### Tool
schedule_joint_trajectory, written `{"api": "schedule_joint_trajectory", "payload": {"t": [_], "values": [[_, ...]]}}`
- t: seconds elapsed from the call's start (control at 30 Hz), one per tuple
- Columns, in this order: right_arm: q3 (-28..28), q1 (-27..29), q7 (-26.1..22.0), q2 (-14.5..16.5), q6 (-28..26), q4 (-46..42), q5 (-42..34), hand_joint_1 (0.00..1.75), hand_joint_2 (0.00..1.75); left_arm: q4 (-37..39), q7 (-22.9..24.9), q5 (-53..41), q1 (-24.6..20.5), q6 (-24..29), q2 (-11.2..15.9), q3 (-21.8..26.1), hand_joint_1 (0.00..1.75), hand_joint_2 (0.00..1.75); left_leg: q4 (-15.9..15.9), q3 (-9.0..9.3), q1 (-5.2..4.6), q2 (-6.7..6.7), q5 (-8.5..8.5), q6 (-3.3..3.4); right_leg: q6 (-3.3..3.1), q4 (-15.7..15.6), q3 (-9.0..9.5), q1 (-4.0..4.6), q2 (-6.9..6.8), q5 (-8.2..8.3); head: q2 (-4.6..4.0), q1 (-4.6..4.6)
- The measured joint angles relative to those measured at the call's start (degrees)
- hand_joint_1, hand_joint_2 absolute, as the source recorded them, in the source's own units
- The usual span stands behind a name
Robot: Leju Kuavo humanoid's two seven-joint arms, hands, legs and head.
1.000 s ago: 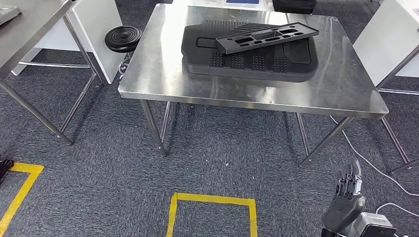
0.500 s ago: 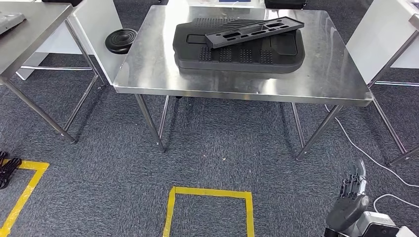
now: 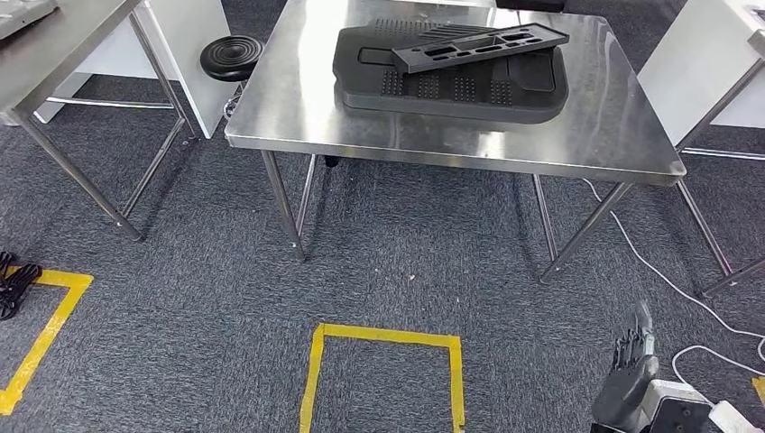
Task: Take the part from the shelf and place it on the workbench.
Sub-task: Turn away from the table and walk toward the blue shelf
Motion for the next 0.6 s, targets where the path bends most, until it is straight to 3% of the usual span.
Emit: {"api": "schedule_joint_trajectory", "payload": {"t": [0.03,0.1,0.17,0.2,0.27,0.33,0.4,0.47,0.5,0.53,0.57,0.6], "values": [[-0.46,-0.11,0.53,0.08,0.32,1.07,1.09,0.0,0.0,0.01,-0.01,-0.05,0.0,0.0,-0.01,0.01,0.0,0.0,0.01,-0.61,0.04,0.02,0.48,-0.12,0.62,-0.28,0.86,-0.16,-0.01,0.48,0.0,0.01],[-1.54,-0.59,1.44,0.23,0.21,3.98,5.09,0.0,0.0,0.03,-0.06,-0.15,-0.02,0.06,-0.03,0.02,0.0,0.0,0.01,-1.65,0.16,-0.01,1.46,-0.55,1.82,-7.08,5.87,-0.44,-0.02,2.9,0.0,0.04],[-2.95,-1.66,1.98,0.33,-1.03,8.16,10.52,0.0,0.0,0.05,-0.09,-0.33,-0.02,0.12,-0.06,0.02,0.0,0.0,-0.03,-2.3,0.11,-0.04,2.42,-1.27,1.71,-15.59,11.43,-0.3,0.06,3.98,0.0,-0.01],[-4.01,-2.39,2.06,0.34,-2.08,11.1,13.41,0.0,0.0,0.07,-0.12,-0.47,-0.03,0.12,-0.09,0.02,0.0,0.0,-0.09,-2.4,0.08,-0.05,2.88,-1.68,1.27,-17.93,12.7,-0.11,0.14,3.98,0.0,-0.05],[-7.05,-4.26,1.69,0.03,-4.59,18.74,19.07,0.0,0.0,0.1,-0.16,-0.74,-0.04,0.11,-0.18,0.02,0.0,0.0,-0.53,-2.35,0.17,-0.07,3.8,-2.53,0.25,-18.61,12.43,0.29,0.28,4.28,0.0,-0.21],[-11.3,-7.0,0.27,-1.02,-7.74,29.26,25.22,0.0,0.0,0.12,-0.19,-1.05,-0.02,0.1,-0.22,0.02,0.0,0.0,-0.02,-2.73,0.39,-0.14,2.98,-3.12,-0.93,-18.88,11.8,-0.03,0.15,5.1,0.0,-0.3],[-15.61,-9.95,-1.53,-2.84,-10.99,41.36,30.85,0.0,0.0,0.15,-0.21,-1.37,0.01,0.09,-0.22,0.02,0.0,0.0,4.14,-4.03,0.47,-0.23,-1.6,-3.34,-2.01,-19.06,11.02,-0.39,-0.04,6.07,0.0,-0.46],[-19.15,-12.18,-2.88,-4.81,-13.51,52.84,34.73,0.0,0.0,0.2,-0.22,-1.6,-0.01,0.08,-0.22,0.02,0.0,0.0,11.6,-5.85,0.44,-0.29,-6.82,-3.59,-2.42,-18.87,10.1,-0.15,-0.21,6.85,0.0,-0.55],[-20.54,-13.06,-3.21,-5.62,-14.35,57.76,35.96,0.0,0.0,0.21,-0.22,-1.7,-0.01,0.08,-0.22,0.02,0.0,0.0,14.44,-6.21,0.43,-0.32,-7.87,-3.7,-2.41,-18.68,9.59,-0.06,-0.27,7.21,0.0,-0.55],[-21.62,-13.86,-3.03,-6.27,-14.98,61.84,36.93,0.0,0.0,0.22,-0.23,-1.79,-0.03,0.08,-0.21,0.02,0.0,0.0,15.46,-5.68,0.44,-0.31,-7.62,-3.74,-2.31,-18.39,9.07,0.0,-0.28,7.53,0.0,-0.56],[-22.44,-14.62,-2.27,-6.84,-15.54,65.35,38.01,0.0,0.0,0.24,-0.24,-1.87,-0.05,0.08,-0.2,0.02,0.0,0.0,14.18,-4.03,0.44,-0.31,-6.42,-3.71,-2.16,-18.03,8.6,-0.01,-0.24,7.75,0.0,-0.57],[-23.07,-15.37,-0.93,-7.37,-16.22,68.68,39.4,0.0,0.0,0.24,-0.26,-1.94,-0.09,0.07,-0.18,0.01,0.0,0.0,10.98,-1.43,0.45,-0.31,-4.94,-3.62,-2.02,-17.58,8.09,-0.03,-0.18,7.89,0.0,-0.58]]}}
